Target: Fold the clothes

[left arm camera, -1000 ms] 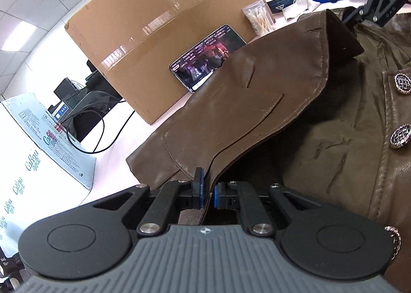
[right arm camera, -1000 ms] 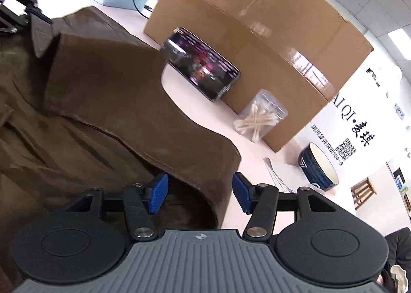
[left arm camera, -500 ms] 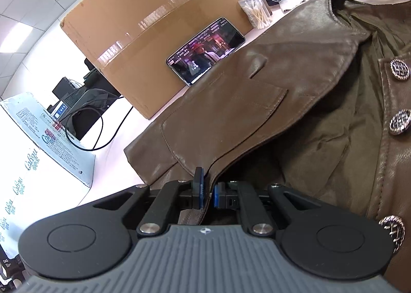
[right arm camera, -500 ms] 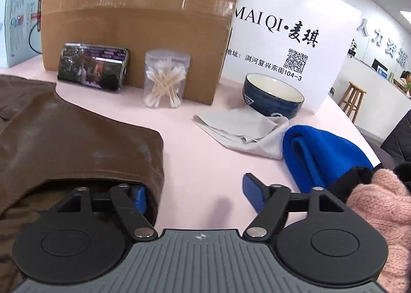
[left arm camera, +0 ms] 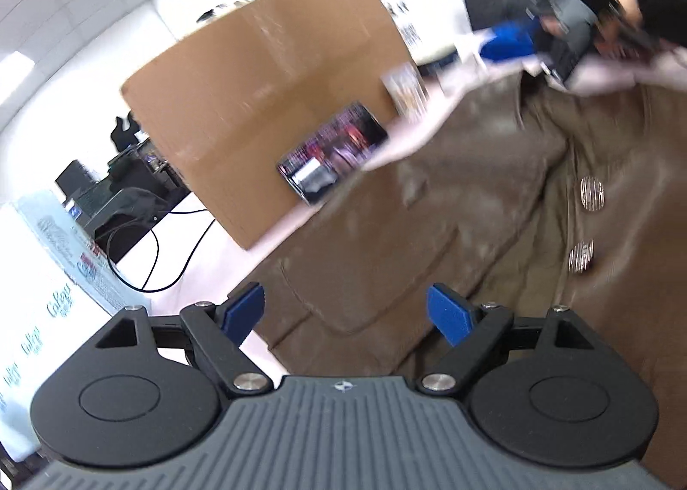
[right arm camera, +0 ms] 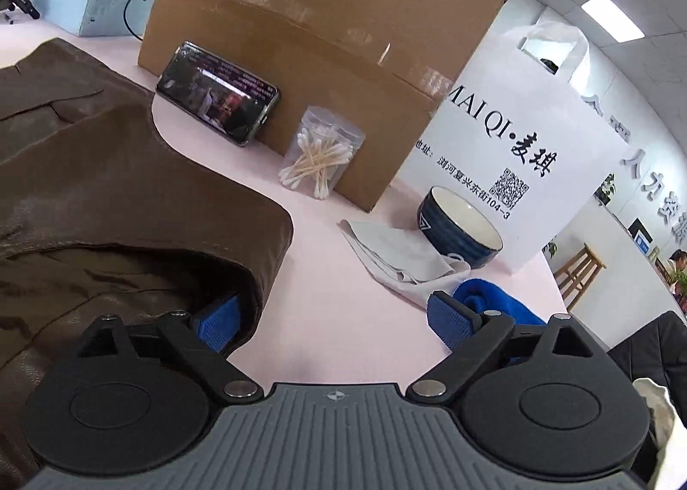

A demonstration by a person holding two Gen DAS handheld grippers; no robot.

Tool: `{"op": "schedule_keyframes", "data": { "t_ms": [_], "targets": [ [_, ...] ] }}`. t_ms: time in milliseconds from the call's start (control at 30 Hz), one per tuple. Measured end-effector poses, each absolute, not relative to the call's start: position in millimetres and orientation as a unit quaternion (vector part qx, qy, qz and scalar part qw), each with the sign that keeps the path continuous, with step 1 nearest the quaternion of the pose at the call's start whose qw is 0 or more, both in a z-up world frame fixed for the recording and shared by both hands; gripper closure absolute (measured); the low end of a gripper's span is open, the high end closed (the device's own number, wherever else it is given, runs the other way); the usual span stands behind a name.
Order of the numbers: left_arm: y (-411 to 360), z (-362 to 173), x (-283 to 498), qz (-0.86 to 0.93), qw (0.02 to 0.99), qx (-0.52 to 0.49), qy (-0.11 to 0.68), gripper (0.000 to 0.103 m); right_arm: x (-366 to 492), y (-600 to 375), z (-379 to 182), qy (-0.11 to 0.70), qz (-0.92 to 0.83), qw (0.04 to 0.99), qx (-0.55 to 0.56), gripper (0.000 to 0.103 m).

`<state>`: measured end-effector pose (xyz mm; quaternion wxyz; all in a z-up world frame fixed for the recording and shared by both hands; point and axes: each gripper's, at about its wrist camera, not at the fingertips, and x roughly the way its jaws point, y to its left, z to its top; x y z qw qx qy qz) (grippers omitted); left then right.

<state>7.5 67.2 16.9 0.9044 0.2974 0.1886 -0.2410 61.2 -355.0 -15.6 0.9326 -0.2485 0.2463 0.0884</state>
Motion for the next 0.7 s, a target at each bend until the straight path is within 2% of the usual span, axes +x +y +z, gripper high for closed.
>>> {"op": "schedule_keyframes", "data": {
  "t_ms": [267, 467, 533, 567, 600, 667, 700],
  "targets": [
    [31.4, -30.0, 41.7, -0.147, 0.903, 0.334, 0.226, 0.021, 62.7, -340.5, -2.6, 0.212, 0.098, 0.959, -0.161, 0.010],
    [36.6, -33.4, 46.0, -0.127, 0.916, 0.301, 0.235, 0.020, 93.9, -310.7, -44.7, 0.246, 0.066, 0.939, -0.230, 0.011],
    [39.7, -33.8, 49.5, -0.126, 0.919, 0.287, 0.238, 0.020, 95.2, -311.4, -42.7, 0.250, 0.067, 0.940, -0.223, 0.015],
    [41.9, -33.1, 52.0, -0.126, 0.921, 0.278, 0.240, 0.020, 95.2, -312.1, -43.0, 0.252, 0.072, 0.940, -0.218, 0.020],
    [44.2, -32.4, 54.5, -0.127, 0.923, 0.269, 0.243, 0.020, 95.3, -313.4, -43.4, 0.255, 0.079, 0.941, -0.210, 0.033],
    [54.6, -25.8, 62.0, -0.145, 0.926, 0.233, 0.258, 0.023, 97.2, -320.3, -41.0, 0.272, 0.101, 0.942, -0.170, 0.045],
    [63.3, -20.2, 67.9, -0.146, 0.933, 0.201, 0.261, 0.023, 98.4, -323.9, -40.2, 0.279, 0.108, 0.942, -0.150, 0.045]
  ]
}}
